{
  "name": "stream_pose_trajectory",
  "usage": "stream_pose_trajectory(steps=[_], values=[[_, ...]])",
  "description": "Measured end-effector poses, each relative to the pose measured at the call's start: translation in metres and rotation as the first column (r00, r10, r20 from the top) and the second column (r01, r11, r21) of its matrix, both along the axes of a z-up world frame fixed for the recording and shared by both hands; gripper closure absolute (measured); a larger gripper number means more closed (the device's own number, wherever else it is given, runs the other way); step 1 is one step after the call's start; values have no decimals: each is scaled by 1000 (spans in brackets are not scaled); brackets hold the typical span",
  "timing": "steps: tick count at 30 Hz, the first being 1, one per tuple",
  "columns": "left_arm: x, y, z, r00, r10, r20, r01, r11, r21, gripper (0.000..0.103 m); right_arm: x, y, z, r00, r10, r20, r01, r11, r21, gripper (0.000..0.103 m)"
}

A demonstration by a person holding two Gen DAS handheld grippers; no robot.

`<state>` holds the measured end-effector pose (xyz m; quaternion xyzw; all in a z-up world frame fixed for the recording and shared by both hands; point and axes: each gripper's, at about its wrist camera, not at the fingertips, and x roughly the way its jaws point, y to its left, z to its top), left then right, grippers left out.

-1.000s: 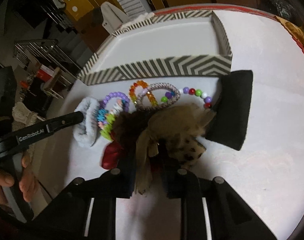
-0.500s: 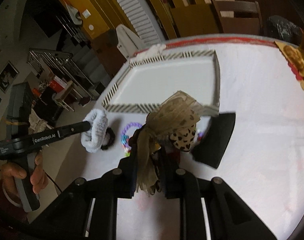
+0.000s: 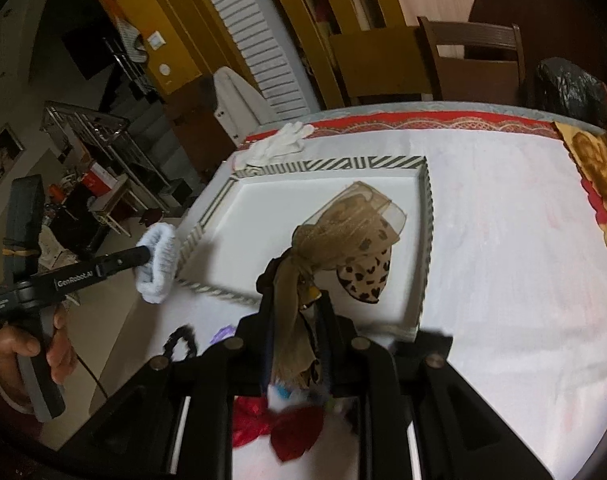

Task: Organize jewelry
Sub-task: 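Carry both items into the striped tray and open both tools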

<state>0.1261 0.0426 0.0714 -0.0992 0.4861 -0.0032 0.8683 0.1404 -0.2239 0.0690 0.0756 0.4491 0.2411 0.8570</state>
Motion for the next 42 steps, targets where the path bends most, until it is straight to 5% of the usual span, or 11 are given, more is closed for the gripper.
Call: stream_pose_trajectory(steps=[10,19,22,24,26,29,38,42], values=[[54,9,-45,995,7,-96,-4,1000,31,103,68,4,-62,984,-67,-166,68,998,4,84],[67,8,-76,987,13,-158,-5,999,51,103,80,6,-99,967,-99,-237,84,994,-74,84],[70,8,-76,989,14,-149,-6,998,57,101,78,8,-101,965,-107,-240,84,991,-105,78],[71,8,-75,990,12,-138,-4,998,59,88,79,6,-99,967,-103,-235,81,991,-102,56],[70,11,-74,993,22,-119,-16,998,58,70,76,1,-93,971,-105,-213,87,992,-91,45],[65,16,-69,994,42,-98,-38,998,47,59,71,-3,-82,975,-103,-195,94,994,-57,44],[39,21,-48,992,94,-81,-89,994,60,57,47,-11,-59,978,-145,-153,142,989,-28,42],[24,16,-36,994,98,-54,-93,992,84,57,32,-12,-48,985,-137,-105,134,991,-28,33]])
